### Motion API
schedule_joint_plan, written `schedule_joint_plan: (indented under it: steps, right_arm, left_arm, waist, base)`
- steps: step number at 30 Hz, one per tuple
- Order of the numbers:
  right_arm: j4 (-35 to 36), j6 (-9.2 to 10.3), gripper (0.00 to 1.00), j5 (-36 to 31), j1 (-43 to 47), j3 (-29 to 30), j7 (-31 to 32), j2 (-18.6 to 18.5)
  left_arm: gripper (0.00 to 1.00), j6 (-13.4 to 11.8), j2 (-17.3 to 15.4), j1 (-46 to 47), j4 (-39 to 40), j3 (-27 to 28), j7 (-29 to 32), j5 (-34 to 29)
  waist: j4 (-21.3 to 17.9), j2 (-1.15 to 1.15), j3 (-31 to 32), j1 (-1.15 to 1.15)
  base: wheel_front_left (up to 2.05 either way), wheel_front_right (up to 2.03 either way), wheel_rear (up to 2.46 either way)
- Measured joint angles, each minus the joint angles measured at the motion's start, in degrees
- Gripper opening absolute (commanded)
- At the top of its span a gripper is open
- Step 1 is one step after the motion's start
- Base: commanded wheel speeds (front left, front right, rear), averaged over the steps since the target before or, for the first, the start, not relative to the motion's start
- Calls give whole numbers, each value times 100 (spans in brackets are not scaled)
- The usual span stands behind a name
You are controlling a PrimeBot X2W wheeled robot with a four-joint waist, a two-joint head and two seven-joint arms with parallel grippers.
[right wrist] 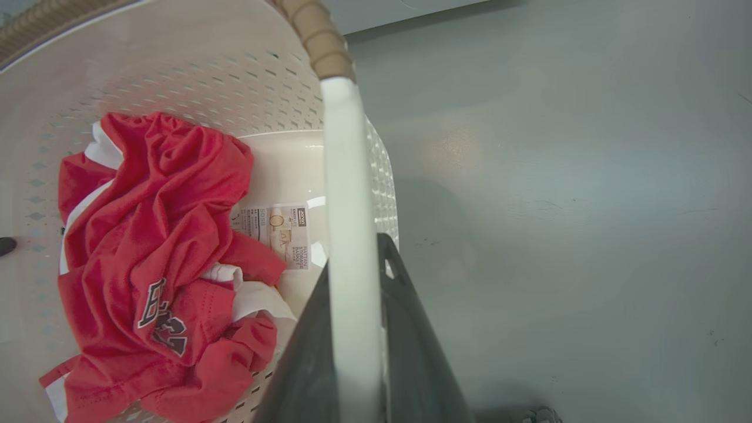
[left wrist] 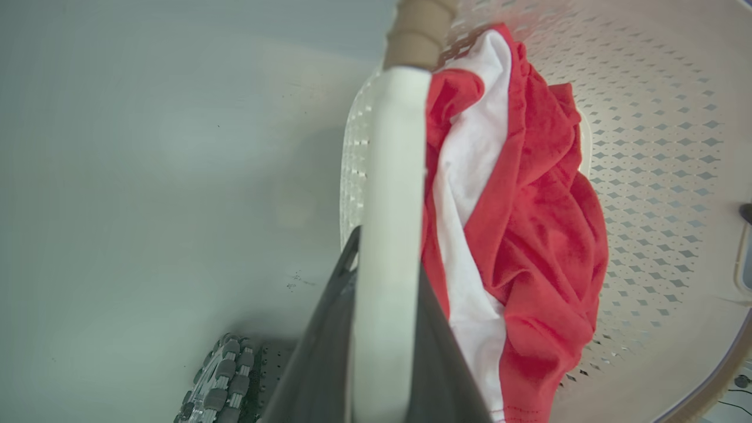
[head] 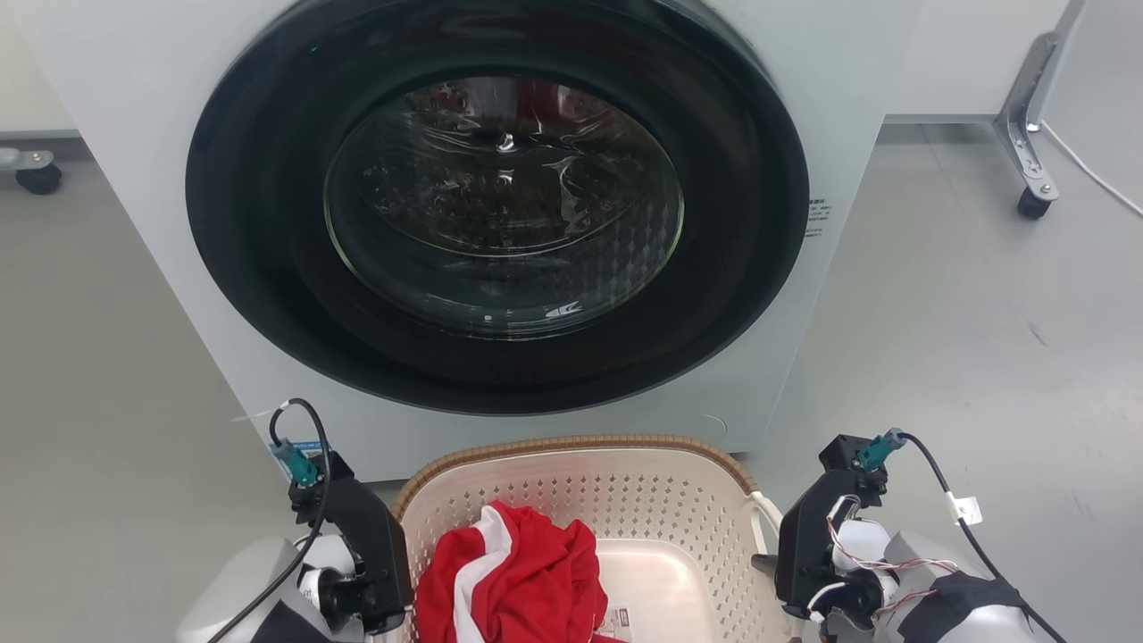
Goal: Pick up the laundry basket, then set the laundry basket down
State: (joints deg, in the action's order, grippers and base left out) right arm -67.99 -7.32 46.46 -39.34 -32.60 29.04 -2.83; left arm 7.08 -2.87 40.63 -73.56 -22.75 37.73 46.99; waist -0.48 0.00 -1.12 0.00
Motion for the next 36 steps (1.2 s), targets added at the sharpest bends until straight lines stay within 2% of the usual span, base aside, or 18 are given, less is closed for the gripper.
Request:
schedule_joint_plan:
  steps: [36]
  right_arm:
    - [-51,10,0,330,47,-185,224,1]
  left_arm:
    - [0,0,-5,-203,-52,9,56,179]
  waist:
    - [10,1,120,0]
  base:
    - [0,0,0]
